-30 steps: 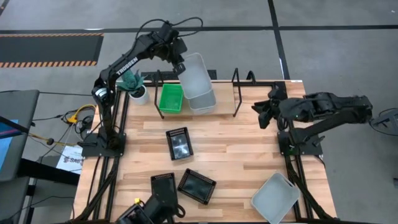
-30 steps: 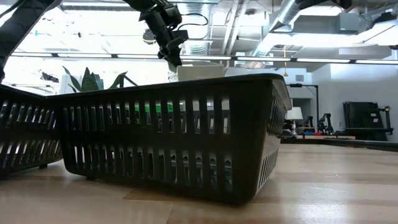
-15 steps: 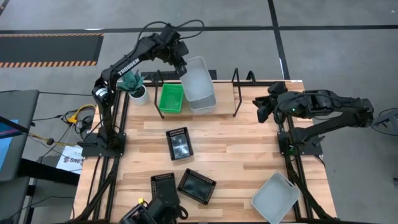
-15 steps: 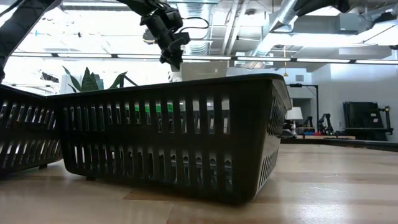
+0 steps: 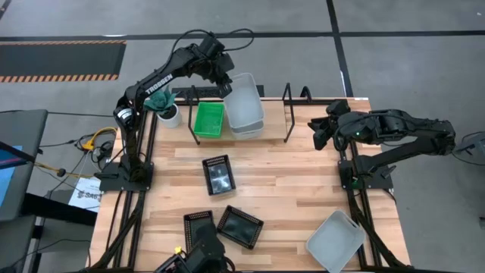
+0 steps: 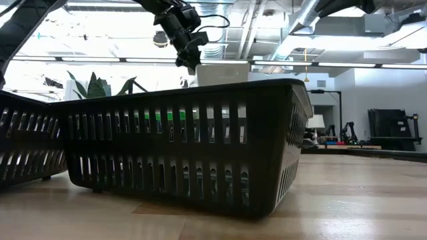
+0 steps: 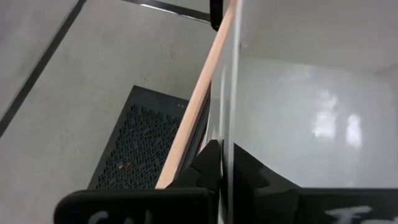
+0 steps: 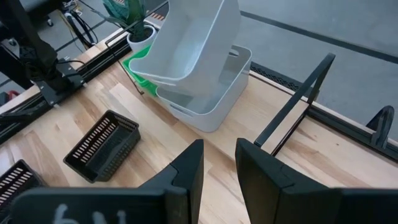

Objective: Stack baskets on shelf by color
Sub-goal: Stack the top gray bin on top of the gray bin on the shelf

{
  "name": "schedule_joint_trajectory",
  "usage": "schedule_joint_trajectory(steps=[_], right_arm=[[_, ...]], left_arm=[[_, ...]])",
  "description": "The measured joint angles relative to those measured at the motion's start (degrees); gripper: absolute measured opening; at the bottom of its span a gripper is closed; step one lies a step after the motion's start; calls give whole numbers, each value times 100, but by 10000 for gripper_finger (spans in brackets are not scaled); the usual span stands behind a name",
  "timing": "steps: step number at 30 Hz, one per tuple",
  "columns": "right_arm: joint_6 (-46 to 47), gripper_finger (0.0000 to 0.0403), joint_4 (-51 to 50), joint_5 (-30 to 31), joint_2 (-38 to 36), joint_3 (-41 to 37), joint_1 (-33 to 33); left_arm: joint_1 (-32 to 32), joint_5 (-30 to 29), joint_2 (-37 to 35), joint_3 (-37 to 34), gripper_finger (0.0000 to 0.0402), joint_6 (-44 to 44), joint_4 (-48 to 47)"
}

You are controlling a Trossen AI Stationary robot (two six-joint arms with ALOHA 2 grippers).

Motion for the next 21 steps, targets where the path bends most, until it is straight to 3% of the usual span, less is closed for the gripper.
schedule_joint_trajectory(steps=[21], right_arm=[[-80,118,-7,-4,-1,0,-4]], left_arm=[[-87,-94,299,-96,0,131,31]])
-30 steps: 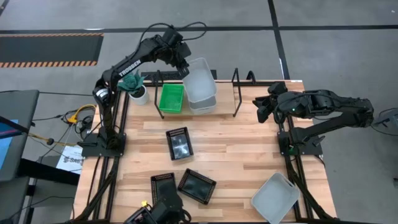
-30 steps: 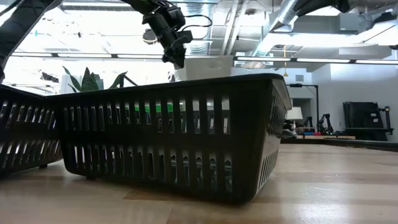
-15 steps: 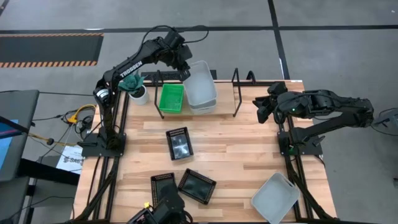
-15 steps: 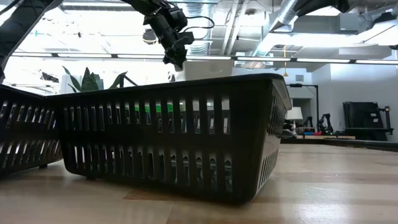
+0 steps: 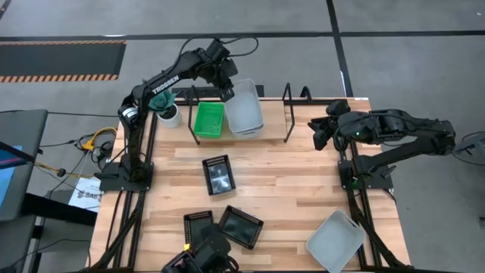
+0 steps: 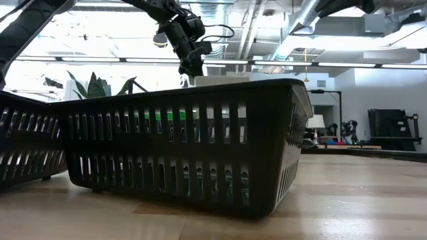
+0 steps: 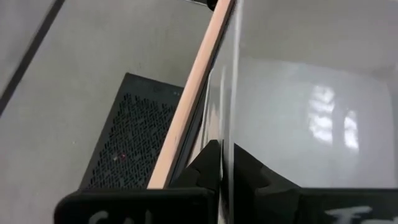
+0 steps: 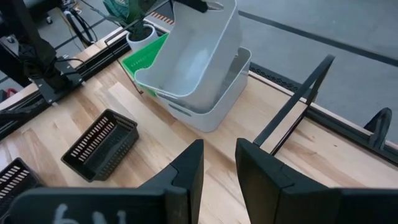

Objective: Stack baskets on shelf by color
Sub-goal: Stack the top gray bin on top of the gray bin on the shelf

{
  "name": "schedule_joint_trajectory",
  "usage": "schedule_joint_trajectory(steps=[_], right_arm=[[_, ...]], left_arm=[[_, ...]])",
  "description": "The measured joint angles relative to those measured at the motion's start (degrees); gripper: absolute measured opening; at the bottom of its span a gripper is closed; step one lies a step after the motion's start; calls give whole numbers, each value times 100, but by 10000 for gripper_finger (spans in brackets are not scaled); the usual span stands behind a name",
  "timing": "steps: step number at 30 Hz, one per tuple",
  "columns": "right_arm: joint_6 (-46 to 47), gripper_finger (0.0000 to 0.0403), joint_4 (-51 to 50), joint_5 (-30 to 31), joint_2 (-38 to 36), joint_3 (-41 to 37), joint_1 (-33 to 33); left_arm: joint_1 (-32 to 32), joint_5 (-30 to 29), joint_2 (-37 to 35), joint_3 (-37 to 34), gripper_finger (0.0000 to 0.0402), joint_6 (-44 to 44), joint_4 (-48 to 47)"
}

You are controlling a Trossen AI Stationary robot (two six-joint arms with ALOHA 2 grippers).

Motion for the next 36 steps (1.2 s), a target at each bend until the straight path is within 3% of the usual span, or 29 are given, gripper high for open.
schedule_joint_trajectory(steps=[12,23,27,31,36], right_arm=[[-133,118,-17,0,-1,0,0],[-143,118,-20,0,-1,0,1],[-153,118,-20,0,-1,0,0],[-153,118,-20,0,-1,0,1],[-153,118,-22,0,-1,-2,0]], left_arm=[[11,285,179,8,7,1,-152],[-33,358,257,7,127,163,-106],[-33,58,259,7,159,87,47],[-1,90,259,7,138,60,28],[15,96,259,7,52,179,23]])
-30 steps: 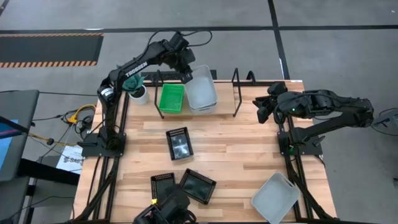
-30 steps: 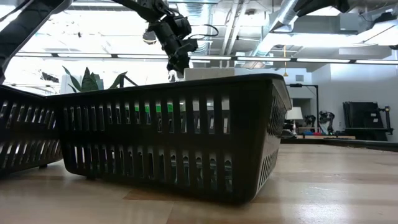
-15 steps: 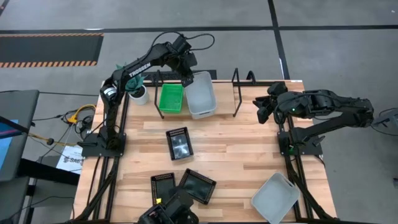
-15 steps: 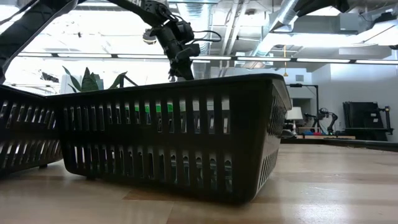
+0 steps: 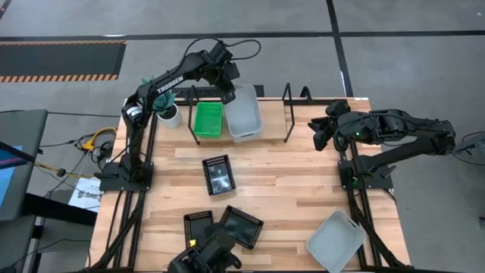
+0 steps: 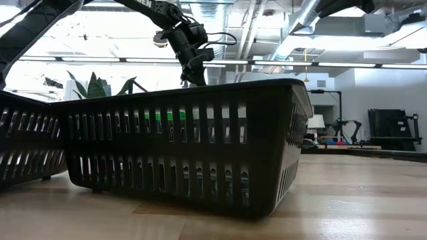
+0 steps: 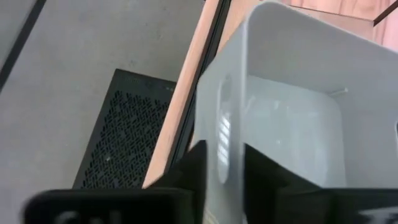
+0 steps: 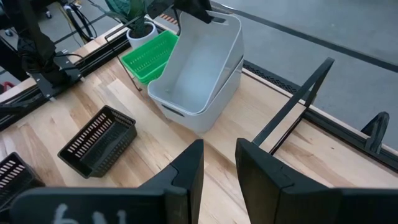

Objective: Stack baskets on shelf by color
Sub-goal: Stack the top gray bin on top of the gray bin on the shelf

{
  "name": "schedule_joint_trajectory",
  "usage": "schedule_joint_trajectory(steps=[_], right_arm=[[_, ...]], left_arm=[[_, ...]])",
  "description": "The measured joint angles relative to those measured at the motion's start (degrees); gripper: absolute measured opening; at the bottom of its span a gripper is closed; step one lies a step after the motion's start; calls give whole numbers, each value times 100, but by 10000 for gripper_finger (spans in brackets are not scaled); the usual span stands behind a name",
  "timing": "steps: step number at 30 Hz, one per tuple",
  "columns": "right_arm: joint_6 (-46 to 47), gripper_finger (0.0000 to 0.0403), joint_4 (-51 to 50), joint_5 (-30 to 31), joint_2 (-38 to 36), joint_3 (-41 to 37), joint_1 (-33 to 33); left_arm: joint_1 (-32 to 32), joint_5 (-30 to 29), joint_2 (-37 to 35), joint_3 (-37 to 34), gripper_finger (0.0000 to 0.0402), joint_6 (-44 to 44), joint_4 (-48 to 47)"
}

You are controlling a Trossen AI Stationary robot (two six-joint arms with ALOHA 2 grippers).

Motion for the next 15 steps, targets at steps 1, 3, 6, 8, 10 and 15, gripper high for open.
schedule_joint_trajectory(steps=[1,3,6,8,10,15], right_arm=[[2,118,2,0,0,0,2],[2,118,2,0,0,0,2],[4,118,2,0,0,0,2],[4,118,1,0,0,0,0],[6,118,2,0,0,0,2],[22,118,0,0,0,0,2]], left_arm=[[0,-7,0,0,34,39,0],[11,-35,0,0,10,54,3],[67,22,0,0,2,-37,2],[156,272,0,18,1,-276,-17],[261,665,0,39,1,-579,25],[443,1055,0,48,0,-801,-27]])
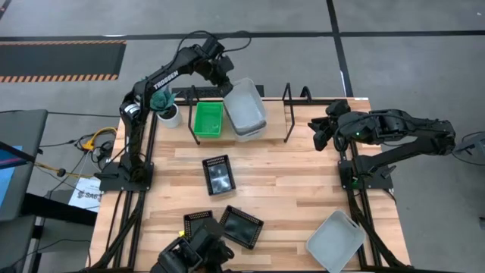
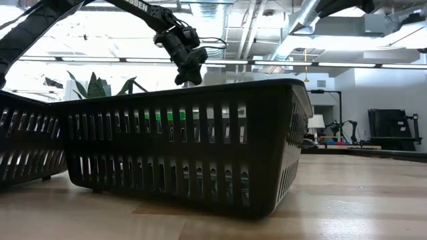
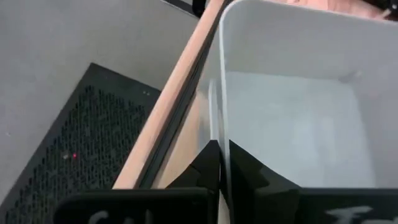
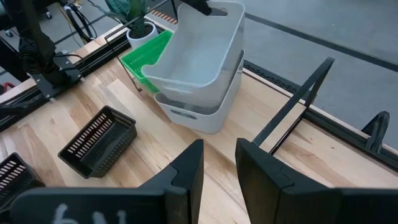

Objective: Stack baskets on shelf by color
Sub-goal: Stack the top gray bin on top of the gray bin on the shelf

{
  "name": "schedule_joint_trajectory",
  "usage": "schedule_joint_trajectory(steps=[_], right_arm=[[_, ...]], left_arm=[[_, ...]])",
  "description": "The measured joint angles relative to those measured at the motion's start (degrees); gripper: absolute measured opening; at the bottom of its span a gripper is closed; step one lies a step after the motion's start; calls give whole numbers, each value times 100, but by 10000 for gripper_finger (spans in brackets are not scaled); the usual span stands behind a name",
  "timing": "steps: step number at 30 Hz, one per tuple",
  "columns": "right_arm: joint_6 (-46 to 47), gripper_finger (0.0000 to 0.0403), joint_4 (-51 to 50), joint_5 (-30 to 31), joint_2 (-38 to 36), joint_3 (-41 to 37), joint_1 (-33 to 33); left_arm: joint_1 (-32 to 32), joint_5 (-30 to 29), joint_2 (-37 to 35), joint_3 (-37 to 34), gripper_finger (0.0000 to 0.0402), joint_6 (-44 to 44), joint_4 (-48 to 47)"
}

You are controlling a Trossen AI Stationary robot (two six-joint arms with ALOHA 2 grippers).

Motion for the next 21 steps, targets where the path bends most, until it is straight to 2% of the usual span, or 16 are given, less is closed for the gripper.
schedule_joint_trajectory(steps=[5,17,21], right_arm=[[-2,118,1,0,0,0,-2],[-8,118,-49,0,0,0,-2],[-7,118,-151,0,0,0,-2]], left_arm=[[-4,258,0,0,0,-37,-97],[-56,52,2,-39,0,-102,-67],[-57,166,2,-39,0,-180,-96]])
